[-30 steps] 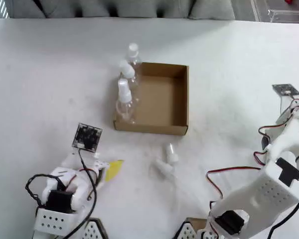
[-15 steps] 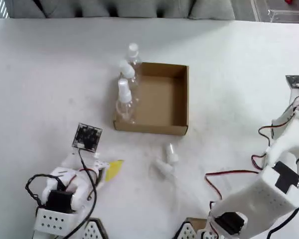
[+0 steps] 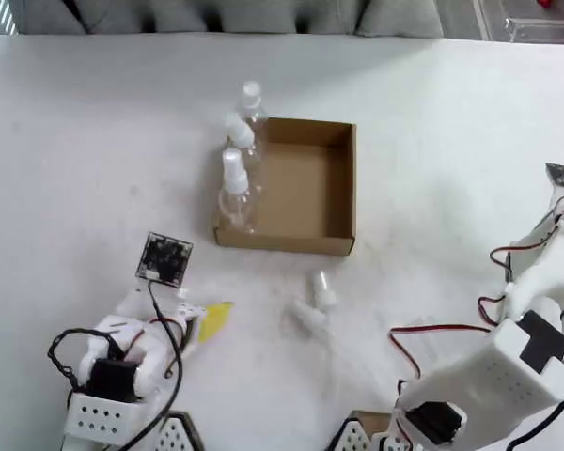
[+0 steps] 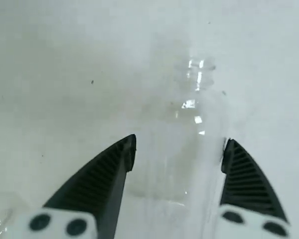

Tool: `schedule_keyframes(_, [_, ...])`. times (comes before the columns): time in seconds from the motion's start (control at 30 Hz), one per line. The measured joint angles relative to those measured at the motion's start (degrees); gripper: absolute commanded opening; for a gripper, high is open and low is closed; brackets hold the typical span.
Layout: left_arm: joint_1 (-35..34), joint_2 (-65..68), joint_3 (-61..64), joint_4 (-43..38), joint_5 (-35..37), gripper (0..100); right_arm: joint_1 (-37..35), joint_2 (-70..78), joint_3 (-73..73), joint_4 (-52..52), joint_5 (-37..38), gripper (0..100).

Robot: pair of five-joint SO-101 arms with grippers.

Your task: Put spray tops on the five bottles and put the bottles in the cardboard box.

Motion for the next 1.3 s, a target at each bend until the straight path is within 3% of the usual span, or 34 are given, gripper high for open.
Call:
schedule_keyframes(0.17, [0.0,0.0,0.0,0.0,0.0,33,-0.1,0.0,2.8,-4.5,-1.3,22.0])
schedule_keyframes(0.47, [0.0,0.0,0.0,0.0,0.0,33,0.0,0.0,3.5,-6.6,0.8,1.0])
schedule_keyframes(0.6, [0.0,0.0,0.0,0.0,0.0,33,0.0,-0.1,3.5,-6.5,3.3,1.5])
schedule_keyframes(0.77, [0.4,0.0,0.0,0.0,1.8,33,-2.5,-0.4,3.4,1.0,1.4,1.6])
schedule_keyframes(1.07, [7.2,0.3,-9.0,5.2,4.4,33,-6.2,-1.5,5.2,3.1,-1.3,1.6])
schedule_keyframes(1.2, [15.0,0.4,-16.6,9.3,5.2,33,-6.2,-1.5,5.2,3.1,-1.3,1.6])
schedule_keyframes(1.3, [21.9,8.3,-22.1,9.8,10.0,33,-6.2,-1.5,5.2,3.3,-1.7,1.6])
